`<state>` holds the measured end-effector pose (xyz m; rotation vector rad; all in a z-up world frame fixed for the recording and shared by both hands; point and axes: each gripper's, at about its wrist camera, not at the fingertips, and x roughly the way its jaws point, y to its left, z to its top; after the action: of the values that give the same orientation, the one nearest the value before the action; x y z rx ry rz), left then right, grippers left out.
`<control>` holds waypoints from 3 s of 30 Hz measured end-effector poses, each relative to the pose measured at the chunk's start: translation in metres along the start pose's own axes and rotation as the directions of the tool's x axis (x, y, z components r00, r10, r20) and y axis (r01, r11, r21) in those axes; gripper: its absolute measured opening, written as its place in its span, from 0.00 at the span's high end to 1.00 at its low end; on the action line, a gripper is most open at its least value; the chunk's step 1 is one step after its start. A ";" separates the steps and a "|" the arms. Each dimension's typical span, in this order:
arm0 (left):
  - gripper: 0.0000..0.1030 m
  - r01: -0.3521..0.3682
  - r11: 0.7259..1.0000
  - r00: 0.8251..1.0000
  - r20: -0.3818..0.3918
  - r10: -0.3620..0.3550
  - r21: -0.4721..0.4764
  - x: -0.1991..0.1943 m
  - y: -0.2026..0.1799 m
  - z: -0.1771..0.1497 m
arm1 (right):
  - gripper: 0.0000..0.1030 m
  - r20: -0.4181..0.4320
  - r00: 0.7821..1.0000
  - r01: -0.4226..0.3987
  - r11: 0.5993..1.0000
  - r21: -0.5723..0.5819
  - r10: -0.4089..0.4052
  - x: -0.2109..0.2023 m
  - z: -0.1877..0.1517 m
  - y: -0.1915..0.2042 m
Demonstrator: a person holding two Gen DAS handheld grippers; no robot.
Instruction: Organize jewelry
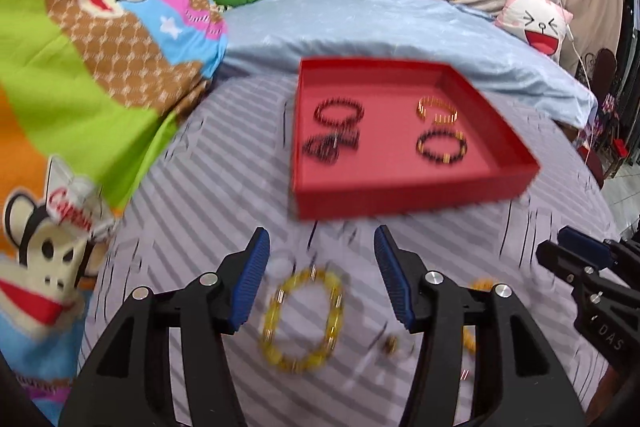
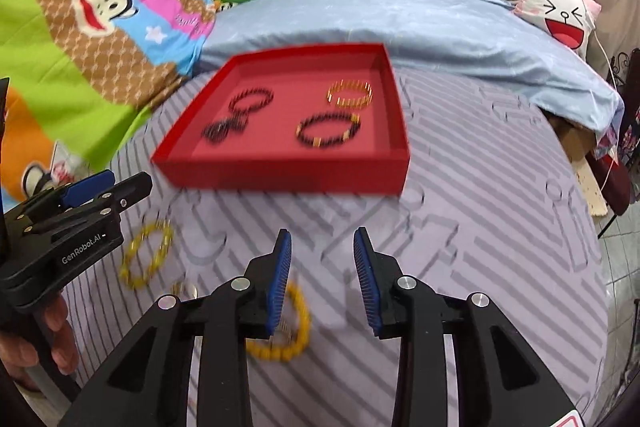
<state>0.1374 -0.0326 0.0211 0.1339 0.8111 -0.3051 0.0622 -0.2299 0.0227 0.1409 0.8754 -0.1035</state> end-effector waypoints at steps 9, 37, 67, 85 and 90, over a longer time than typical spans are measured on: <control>0.50 0.031 0.999 0.999 -0.042 -0.031 -0.008 -0.024 0.004 -0.048 | 0.68 -0.055 0.998 -0.001 0.999 0.034 0.003 -0.009 -0.044 -0.003; 0.18 0.097 0.992 0.982 -0.171 -0.081 0.083 -0.020 -0.073 -0.093 | 0.68 -0.062 0.997 0.046 0.997 0.057 -0.043 -0.029 -0.079 -0.022; 0.44 0.030 0.999 0.994 -0.106 -0.026 0.041 -0.035 -0.047 -0.080 | 0.68 -0.070 0.998 -0.007 1.000 0.017 0.008 -0.017 -0.071 0.001; 0.44 -0.068 0.996 0.991 -0.120 0.061 -0.053 -0.021 -0.003 -0.065 | 0.59 -0.083 0.996 -0.042 0.999 -0.004 0.041 0.015 -0.041 0.016; 0.44 -0.074 0.995 0.991 -0.121 0.066 -0.064 -0.020 0.002 -0.063 | 0.59 -0.085 0.996 -0.030 1.000 -0.006 0.029 0.029 -0.028 0.014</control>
<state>0.0813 -0.0117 -0.0072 0.1171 0.9314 -0.2045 0.0618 -0.2121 -0.0167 0.1519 0.9580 -0.0671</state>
